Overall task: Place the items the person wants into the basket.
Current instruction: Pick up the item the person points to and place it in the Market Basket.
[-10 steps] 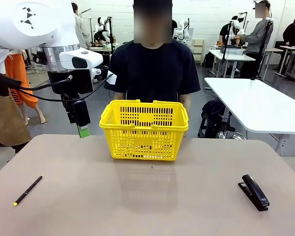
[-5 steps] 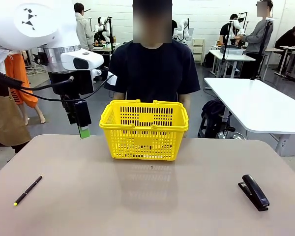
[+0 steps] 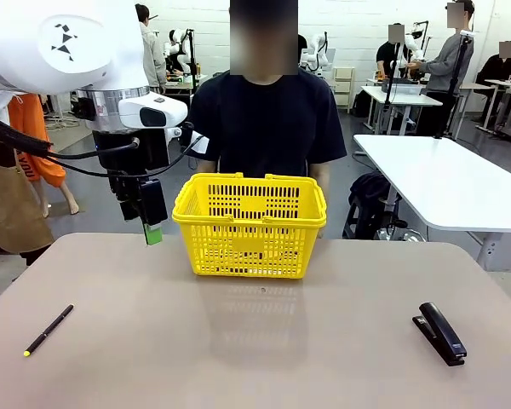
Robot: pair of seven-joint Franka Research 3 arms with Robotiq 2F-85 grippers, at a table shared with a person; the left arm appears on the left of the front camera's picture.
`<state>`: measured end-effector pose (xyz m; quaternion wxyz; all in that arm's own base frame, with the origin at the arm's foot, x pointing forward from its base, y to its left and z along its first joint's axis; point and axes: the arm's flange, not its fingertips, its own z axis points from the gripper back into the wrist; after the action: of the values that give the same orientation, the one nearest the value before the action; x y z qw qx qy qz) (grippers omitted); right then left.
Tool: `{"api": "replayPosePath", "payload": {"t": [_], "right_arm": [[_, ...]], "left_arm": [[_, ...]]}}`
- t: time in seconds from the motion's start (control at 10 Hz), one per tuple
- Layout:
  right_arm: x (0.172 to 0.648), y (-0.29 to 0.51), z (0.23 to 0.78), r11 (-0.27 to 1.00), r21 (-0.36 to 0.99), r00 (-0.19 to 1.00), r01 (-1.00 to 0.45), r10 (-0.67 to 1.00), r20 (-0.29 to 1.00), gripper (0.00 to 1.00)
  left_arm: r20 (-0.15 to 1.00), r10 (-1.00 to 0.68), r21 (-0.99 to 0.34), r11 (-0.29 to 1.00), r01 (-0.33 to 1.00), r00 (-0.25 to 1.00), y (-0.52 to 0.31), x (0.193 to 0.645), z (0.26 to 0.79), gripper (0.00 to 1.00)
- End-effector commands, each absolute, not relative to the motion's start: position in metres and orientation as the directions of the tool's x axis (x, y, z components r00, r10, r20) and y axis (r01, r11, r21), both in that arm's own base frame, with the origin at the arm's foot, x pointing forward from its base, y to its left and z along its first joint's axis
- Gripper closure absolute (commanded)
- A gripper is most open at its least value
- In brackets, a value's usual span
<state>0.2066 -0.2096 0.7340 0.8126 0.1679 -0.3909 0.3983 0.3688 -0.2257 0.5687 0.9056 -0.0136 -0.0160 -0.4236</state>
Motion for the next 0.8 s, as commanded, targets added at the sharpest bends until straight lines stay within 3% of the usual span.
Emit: {"api": "replayPosePath", "payload": {"t": [0.0, 0.2, 0.4, 0.5, 0.7], "right_arm": [[0.207, -0.209, 0.734, 0.617, -0.035, 0.371, -0.786, 0.517, 0.771, 0.00], [0.207, -0.209, 0.734, 0.617, -0.035, 0.371, -0.786, 0.517, 0.771, 0.00], [0.207, -0.209, 0.734, 0.617, -0.035, 0.371, -0.786, 0.517, 0.771, 0.00], [0.207, -0.209, 0.734, 0.617, -0.035, 0.371, -0.786, 0.517, 0.771, 0.00], [0.207, -0.209, 0.734, 0.617, -0.035, 0.371, -0.786, 0.517, 0.771, 0.00]], "left_arm": [[0.111, -0.784, -0.026, 0.612, 0.791, 0.611, -0.197, 0.361, 0.581, 0.00], [0.376, -0.765, -0.028, 0.555, 0.831, 0.524, -0.111, 0.320, 0.618, 0.00], [0.622, -0.656, -0.120, 0.459, 0.880, 0.427, 0.002, 0.311, 0.647, 0.00], [0.710, -0.568, -0.167, 0.440, 0.882, 0.417, 0.051, 0.299, 0.644, 0.00], [0.729, -0.498, -0.236, 0.461, 0.855, 0.470, 0.125, 0.298, 0.653, 0.00]]}}
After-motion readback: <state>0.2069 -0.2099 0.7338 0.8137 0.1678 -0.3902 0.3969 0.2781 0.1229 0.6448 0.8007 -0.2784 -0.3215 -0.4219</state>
